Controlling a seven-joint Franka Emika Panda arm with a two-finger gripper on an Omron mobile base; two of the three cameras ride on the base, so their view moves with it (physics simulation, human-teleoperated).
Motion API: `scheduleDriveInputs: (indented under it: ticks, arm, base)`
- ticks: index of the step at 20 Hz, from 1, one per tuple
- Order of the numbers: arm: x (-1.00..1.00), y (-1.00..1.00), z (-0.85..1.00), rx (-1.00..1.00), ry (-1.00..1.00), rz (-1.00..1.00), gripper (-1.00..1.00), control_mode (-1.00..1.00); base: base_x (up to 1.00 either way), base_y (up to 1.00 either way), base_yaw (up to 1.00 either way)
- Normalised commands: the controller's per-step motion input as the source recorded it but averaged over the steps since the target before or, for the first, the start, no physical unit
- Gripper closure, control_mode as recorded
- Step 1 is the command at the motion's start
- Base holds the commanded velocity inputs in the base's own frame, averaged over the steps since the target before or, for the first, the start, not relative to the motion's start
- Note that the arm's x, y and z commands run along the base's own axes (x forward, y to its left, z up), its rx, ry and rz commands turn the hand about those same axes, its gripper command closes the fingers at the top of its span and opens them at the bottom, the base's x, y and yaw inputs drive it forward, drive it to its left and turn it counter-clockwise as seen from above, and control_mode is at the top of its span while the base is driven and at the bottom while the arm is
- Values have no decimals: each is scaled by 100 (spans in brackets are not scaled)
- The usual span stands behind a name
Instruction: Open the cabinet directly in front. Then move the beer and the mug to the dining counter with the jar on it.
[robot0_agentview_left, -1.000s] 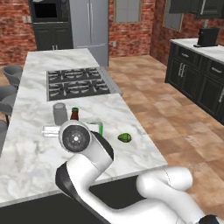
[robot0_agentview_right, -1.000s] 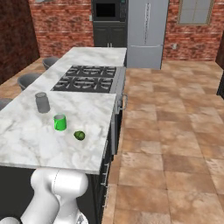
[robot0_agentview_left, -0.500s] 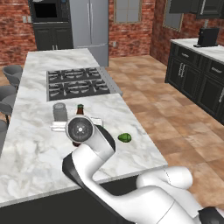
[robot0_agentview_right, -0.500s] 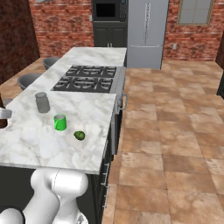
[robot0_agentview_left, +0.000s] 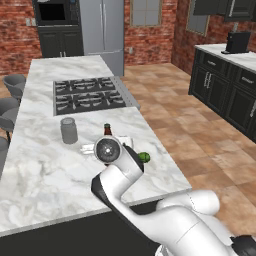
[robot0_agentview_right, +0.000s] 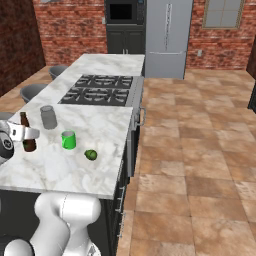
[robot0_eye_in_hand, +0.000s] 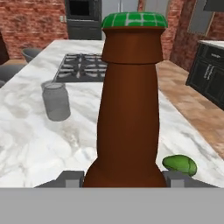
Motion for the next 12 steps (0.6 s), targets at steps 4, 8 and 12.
scheduleDriveInputs:
  ticks: [4,8,12]
  arm:
    - [61,-15,-42,-14,0,0,100,-100]
    - [27,6,-1,0,0,-5,100,-100]
    - [0,20,0,3,0,0,100,-100]
  base:
    - [0,0,0]
    - [0,0,0]
    - [0,0,0]
